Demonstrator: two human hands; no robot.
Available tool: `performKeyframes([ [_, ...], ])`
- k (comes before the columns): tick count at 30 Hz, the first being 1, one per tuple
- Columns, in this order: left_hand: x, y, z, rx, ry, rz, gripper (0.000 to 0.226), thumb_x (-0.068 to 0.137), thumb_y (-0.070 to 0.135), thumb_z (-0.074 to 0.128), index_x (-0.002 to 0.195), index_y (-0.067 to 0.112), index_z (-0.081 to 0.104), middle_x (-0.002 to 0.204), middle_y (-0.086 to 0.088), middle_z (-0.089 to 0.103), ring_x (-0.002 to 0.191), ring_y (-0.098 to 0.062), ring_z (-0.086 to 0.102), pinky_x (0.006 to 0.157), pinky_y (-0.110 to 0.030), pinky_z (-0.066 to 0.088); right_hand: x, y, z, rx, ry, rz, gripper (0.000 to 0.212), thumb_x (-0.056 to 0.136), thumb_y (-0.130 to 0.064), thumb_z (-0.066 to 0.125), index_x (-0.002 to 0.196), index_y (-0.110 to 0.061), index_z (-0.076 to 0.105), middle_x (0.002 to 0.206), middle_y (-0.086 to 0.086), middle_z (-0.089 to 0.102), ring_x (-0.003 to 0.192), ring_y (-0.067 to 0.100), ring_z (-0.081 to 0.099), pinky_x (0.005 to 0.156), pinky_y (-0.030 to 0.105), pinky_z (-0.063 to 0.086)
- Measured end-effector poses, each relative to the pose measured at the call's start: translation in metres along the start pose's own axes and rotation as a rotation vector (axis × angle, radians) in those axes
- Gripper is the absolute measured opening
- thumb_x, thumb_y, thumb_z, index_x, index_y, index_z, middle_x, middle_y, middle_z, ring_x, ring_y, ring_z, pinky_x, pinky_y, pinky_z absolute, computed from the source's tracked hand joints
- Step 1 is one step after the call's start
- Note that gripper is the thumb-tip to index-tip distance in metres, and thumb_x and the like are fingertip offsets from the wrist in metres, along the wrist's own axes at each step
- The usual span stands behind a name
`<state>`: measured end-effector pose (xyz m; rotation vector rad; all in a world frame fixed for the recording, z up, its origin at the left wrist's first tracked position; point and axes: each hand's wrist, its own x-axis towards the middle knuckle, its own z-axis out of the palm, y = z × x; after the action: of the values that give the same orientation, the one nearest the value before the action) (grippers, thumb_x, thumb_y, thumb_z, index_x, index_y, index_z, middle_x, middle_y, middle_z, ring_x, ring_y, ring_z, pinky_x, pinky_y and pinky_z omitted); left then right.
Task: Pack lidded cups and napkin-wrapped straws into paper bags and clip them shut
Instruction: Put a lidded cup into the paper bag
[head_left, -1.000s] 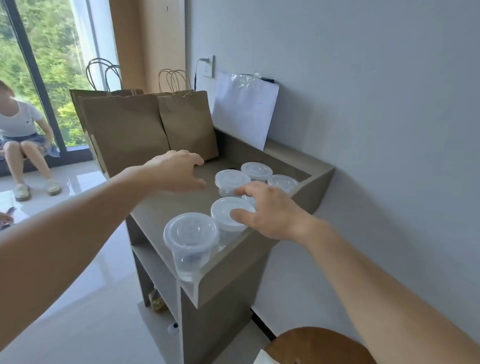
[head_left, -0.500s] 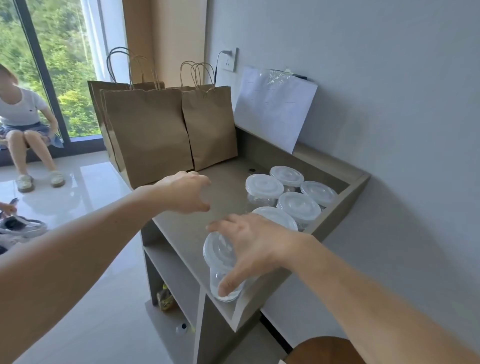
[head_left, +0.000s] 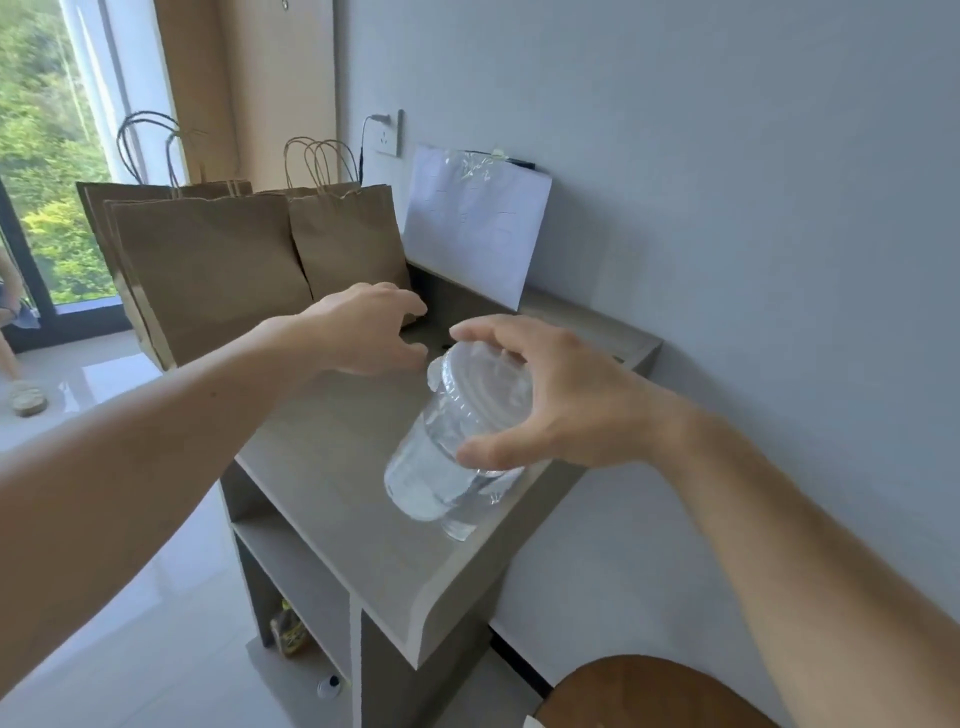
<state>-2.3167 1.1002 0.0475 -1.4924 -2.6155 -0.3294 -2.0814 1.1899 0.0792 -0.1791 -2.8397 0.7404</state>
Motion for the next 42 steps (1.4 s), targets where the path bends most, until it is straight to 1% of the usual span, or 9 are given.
performKeyframes([
  [6, 0.014, 0.093, 0.005, -0.01, 0.024, 0.144, 0.065, 0.086, 0.052, 0.059, 0.144, 0.029, 0.042, 0.145, 0.003, 0.047, 0.132, -0.023, 0.041, 0.098, -0.04, 0.041, -0.08, 0.04, -0.061, -0.008, 0.182, 0.127, 0.097, 0.043, -0.068, 0.076, 0.133, -0.052, 0.046, 0.107, -0.052, 0.046, 0.111, -0.028, 0.039, 0.084, 0.008, 0.038],
  [13, -0.003, 0.241, 0.064, 0.002, -0.093, 0.323, 0.057, 0.084, 0.051, 0.057, 0.137, 0.032, 0.047, 0.138, 0.006, 0.049, 0.127, -0.023, 0.047, 0.082, -0.034, 0.037, -0.203, 0.108, -0.085, -0.037, 0.211, 0.404, 0.097, 0.05, -0.059, 0.083, 0.137, -0.044, 0.045, 0.132, -0.023, 0.049, 0.122, -0.004, 0.046, 0.099, 0.023, 0.041],
  [17, -0.024, 0.325, 0.121, -0.04, -0.242, 0.394, 0.063, 0.086, 0.05, 0.058, 0.143, 0.03, 0.041, 0.141, 0.004, 0.047, 0.13, -0.022, 0.042, 0.098, -0.038, 0.04, -0.274, 0.154, -0.07, -0.09, 0.195, 0.546, 0.094, 0.058, -0.056, 0.085, 0.14, -0.041, 0.042, 0.133, -0.016, 0.046, 0.122, 0.006, 0.046, 0.099, 0.029, 0.043],
  [22, -0.052, 0.398, 0.189, -0.078, -0.409, 0.466, 0.063, 0.089, 0.05, 0.058, 0.145, 0.027, 0.04, 0.142, 0.003, 0.048, 0.127, -0.022, 0.047, 0.093, -0.033, 0.04, -0.345, 0.205, -0.043, -0.094, 0.157, 0.698, 0.1, 0.054, -0.063, 0.08, 0.142, -0.038, 0.04, 0.134, -0.013, 0.046, 0.122, 0.011, 0.047, 0.097, 0.035, 0.045],
  [27, -0.085, 0.427, 0.252, -0.095, -0.549, 0.454, 0.063, 0.088, 0.044, 0.06, 0.145, 0.024, 0.041, 0.142, -0.001, 0.049, 0.126, -0.025, 0.048, 0.1, -0.039, 0.043, -0.381, 0.243, -0.01, -0.073, 0.181, 0.823, 0.103, 0.052, -0.066, 0.077, 0.143, -0.035, 0.039, 0.14, -0.011, 0.044, 0.126, 0.014, 0.046, 0.099, 0.037, 0.044],
  [31, -0.116, 0.433, 0.293, -0.066, -0.728, 0.464, 0.057, 0.076, 0.036, 0.072, 0.127, 0.023, 0.049, 0.116, 0.0, 0.06, 0.093, -0.018, 0.056, 0.082, -0.036, 0.054, -0.391, 0.266, 0.02, -0.031, 0.26, 0.934, 0.102, 0.055, -0.066, 0.079, 0.143, -0.033, 0.039, 0.141, -0.008, 0.045, 0.127, 0.017, 0.046, 0.1, 0.038, 0.043],
  [36, -0.157, 0.427, 0.335, -0.029, -1.008, 0.486, 0.1, 0.064, 0.058, 0.08, 0.143, 0.021, 0.032, 0.124, -0.001, 0.06, 0.105, -0.025, 0.059, 0.091, -0.041, 0.053, -0.391, 0.286, 0.05, 0.043, 0.348, 1.029, 0.1, 0.059, -0.065, 0.078, 0.144, -0.031, 0.039, 0.142, -0.005, 0.044, 0.129, 0.019, 0.045, 0.098, 0.04, 0.044],
  [39, -0.179, 0.431, 0.354, -0.077, -0.973, 0.386, 0.078, 0.072, 0.066, 0.067, 0.128, 0.017, 0.045, 0.101, 0.002, 0.066, 0.094, -0.022, 0.064, 0.086, -0.038, 0.053, -0.386, 0.294, 0.064, 0.113, 0.408, 1.092, 0.101, 0.055, -0.065, 0.079, 0.142, -0.03, 0.041, 0.138, -0.004, 0.046, 0.122, 0.019, 0.049, 0.09, 0.034, 0.043],
  [42, -0.186, 0.427, 0.369, -0.201, -0.925, 0.232, 0.054, 0.086, 0.056, 0.059, 0.122, 0.016, 0.048, 0.101, -0.001, 0.065, 0.091, -0.021, 0.065, 0.084, -0.039, 0.056, -0.382, 0.297, 0.078, 0.209, 0.468, 1.15, 0.105, 0.053, -0.066, 0.078, 0.143, -0.03, 0.04, 0.14, -0.004, 0.046, 0.123, 0.019, 0.049, 0.089, 0.033, 0.043],
])
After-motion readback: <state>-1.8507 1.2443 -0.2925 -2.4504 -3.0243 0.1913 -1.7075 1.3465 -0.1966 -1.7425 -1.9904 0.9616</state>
